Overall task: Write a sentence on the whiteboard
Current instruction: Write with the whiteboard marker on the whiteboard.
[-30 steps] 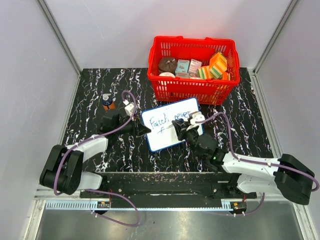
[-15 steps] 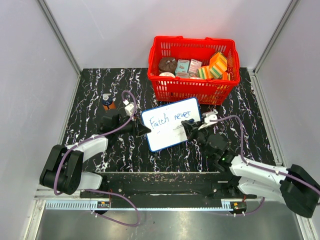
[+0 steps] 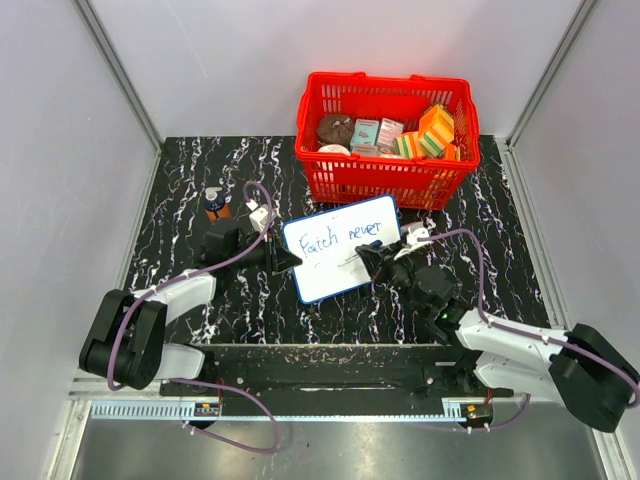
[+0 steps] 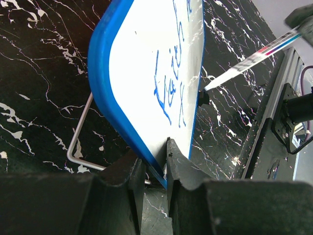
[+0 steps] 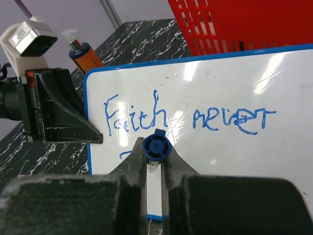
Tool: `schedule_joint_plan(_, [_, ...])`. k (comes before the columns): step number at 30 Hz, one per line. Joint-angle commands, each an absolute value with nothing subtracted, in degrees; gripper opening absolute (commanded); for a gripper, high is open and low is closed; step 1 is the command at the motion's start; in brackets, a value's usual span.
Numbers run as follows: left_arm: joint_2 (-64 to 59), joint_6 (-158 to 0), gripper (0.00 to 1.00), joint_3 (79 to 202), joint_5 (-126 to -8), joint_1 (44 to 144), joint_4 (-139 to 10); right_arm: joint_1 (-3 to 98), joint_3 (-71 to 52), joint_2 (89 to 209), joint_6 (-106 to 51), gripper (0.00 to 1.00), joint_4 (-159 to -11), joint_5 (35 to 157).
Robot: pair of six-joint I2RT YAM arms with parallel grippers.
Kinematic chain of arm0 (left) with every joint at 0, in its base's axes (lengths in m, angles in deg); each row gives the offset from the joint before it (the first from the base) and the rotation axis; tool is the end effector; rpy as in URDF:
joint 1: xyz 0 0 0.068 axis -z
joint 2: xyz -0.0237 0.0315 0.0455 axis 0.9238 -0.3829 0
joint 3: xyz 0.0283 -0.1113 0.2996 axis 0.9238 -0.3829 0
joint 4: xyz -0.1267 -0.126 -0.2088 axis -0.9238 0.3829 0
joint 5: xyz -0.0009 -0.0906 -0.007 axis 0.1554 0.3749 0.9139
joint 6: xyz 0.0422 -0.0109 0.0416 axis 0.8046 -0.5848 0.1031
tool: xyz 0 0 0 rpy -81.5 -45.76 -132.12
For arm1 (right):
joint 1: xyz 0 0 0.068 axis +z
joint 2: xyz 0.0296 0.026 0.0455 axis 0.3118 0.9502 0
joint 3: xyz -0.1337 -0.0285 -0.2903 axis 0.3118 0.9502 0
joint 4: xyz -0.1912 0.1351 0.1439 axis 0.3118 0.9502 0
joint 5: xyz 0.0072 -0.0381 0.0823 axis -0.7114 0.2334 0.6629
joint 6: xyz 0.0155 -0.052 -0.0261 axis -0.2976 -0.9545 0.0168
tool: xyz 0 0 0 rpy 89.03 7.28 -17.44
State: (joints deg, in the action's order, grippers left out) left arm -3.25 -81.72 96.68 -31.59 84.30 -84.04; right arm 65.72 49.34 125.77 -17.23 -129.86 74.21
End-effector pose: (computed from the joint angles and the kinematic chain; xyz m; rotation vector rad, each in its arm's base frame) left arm 0.2386 -0.1042 0.2184 0.5387 2.0003 -1.1126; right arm 0.1472 0.1443 0.2614 -0.2060 1.5447 0.7067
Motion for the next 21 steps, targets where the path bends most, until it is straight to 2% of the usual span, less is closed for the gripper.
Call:
schedule_joint_plan(1, [-3.01, -73.59, 0.0, 97.32, -38.02, 84.01, -84.15, 65.36, 47.9, 129.47, -16.06, 0.0, -136.53, 77.55])
schedule_joint_plan(21, [-3.1, -73.59, 0.0, 97.41, -37.85, 84.1, -84.23, 65.36, 45.61, 133.69, -17.11, 0.0, -137.51, 73.51])
